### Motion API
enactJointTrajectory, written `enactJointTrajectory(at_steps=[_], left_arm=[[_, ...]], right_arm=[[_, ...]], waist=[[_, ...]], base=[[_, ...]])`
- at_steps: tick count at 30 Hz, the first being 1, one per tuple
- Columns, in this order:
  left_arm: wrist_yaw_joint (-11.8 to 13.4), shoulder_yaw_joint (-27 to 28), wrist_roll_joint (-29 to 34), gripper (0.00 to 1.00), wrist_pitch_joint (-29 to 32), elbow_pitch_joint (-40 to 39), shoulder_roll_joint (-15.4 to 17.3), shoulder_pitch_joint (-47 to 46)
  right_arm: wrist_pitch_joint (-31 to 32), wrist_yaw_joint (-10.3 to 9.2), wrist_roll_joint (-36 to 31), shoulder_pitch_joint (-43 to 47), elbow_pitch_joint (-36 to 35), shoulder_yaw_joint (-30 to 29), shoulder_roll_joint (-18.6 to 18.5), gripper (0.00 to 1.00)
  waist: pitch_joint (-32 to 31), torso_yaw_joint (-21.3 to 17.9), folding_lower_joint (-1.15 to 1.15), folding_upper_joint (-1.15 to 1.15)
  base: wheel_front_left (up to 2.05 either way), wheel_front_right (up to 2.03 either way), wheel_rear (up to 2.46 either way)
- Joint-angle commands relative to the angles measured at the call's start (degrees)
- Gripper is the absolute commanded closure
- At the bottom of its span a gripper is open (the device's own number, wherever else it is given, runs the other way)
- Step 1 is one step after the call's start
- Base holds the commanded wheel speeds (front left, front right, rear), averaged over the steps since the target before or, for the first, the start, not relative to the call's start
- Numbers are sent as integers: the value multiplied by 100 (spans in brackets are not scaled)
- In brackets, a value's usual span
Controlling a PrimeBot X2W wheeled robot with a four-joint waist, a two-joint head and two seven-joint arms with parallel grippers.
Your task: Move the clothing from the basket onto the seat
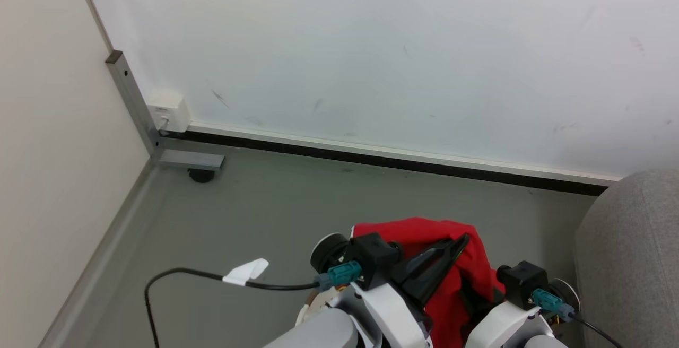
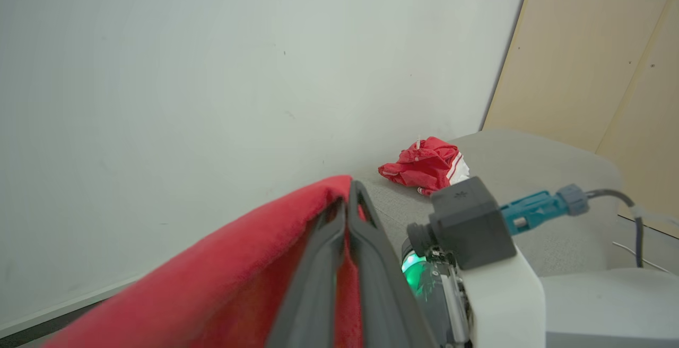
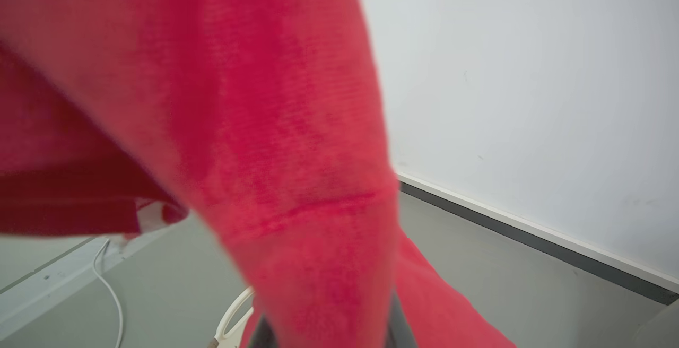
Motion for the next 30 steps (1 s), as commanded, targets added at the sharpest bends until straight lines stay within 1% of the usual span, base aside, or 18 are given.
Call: enactJointTrajectory(at_steps=[1,7,17,18,19,20,21,25,30], left_arm=[[21,21,-54,100,8,5,54,46],[46,60,-95,100,-17,29,98,39],[93,80,-154,100,-45,65,159,61],[95,77,-158,97,-45,58,168,64],[89,69,-162,64,-39,49,174,70],[89,61,-166,22,-40,33,177,76],[88,53,-164,0,-43,16,182,87],[102,36,-158,0,-62,-4,222,128],[114,29,-180,0,-73,17,259,174]], right_arm=[[2,-13,7,-22,-55,-42,-13,100],[2,-13,1,55,-200,-116,-26,100],[2,-13,51,125,-421,-316,-53,100],[2,-13,50,135,-441,-341,-68,100],[2,-13,44,142,-460,-380,-79,100],[2,-13,47,146,-485,-427,-88,100],[2,-13,46,152,-502,-479,-100,100],[2,-13,77,169,-627,-698,-159,100],[2,-13,108,229,-824,-1102,-243,100]], waist=[[-4,7,0,0],[15,-26,0,0],[27,-197,0,0],[26,-219,0,0],[29,-247,0,0],[34,-275,0,0],[38,-306,0,0],[68,-466,0,0],[113,-756,0,0]], base=[[0,0,0],[0,0,0],[0,0,0],[0,0,0],[0,0,0],[0,0,0],[0,0,0],[0,0,0],[0,0,0]])
